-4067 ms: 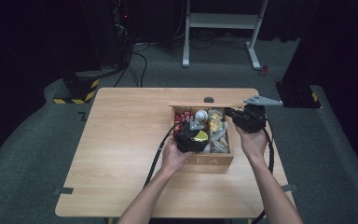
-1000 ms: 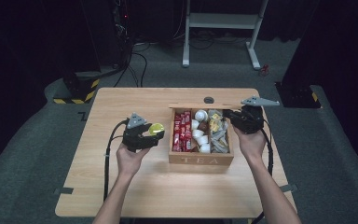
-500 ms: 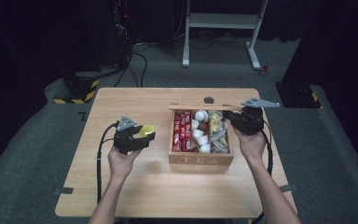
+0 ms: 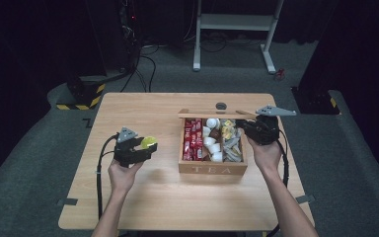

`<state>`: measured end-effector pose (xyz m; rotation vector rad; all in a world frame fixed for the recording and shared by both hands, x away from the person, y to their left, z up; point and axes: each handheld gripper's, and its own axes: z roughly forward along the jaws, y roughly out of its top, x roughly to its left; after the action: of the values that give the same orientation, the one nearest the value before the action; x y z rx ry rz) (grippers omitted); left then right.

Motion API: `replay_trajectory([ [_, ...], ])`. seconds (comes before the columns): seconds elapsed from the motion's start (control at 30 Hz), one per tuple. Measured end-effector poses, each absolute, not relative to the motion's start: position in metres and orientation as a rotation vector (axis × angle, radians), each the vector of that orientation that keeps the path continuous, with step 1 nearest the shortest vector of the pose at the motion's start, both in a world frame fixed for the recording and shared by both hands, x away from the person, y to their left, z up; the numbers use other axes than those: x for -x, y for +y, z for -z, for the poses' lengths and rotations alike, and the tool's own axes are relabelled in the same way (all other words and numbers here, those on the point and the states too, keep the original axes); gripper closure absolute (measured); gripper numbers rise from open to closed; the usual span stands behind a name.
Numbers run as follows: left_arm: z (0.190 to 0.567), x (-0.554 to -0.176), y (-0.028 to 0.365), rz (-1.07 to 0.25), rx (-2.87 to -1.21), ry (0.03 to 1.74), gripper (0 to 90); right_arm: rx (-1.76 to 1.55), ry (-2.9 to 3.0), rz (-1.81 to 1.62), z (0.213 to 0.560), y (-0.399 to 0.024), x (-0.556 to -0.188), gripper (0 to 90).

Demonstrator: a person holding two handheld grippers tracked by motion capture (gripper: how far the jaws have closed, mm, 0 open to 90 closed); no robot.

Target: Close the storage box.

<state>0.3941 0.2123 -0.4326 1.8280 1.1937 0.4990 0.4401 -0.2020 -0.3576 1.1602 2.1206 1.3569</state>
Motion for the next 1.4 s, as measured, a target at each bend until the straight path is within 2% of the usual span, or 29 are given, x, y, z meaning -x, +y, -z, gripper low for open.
replay_trajectory([
  [0.8, 0.463, -0.391, 0.215, -0.492, -1.855, 1.246, 38.7, -1.162, 2.126, -1.358, 0.361, -0.204, -0.435, 90.0],
  [1.4, 0.482, -0.392, 0.202, -0.503, -1.909, 1.255, 38.6, -1.16, 2.13, -1.37, 0.365, -0.206, -0.43, 90.0],
])
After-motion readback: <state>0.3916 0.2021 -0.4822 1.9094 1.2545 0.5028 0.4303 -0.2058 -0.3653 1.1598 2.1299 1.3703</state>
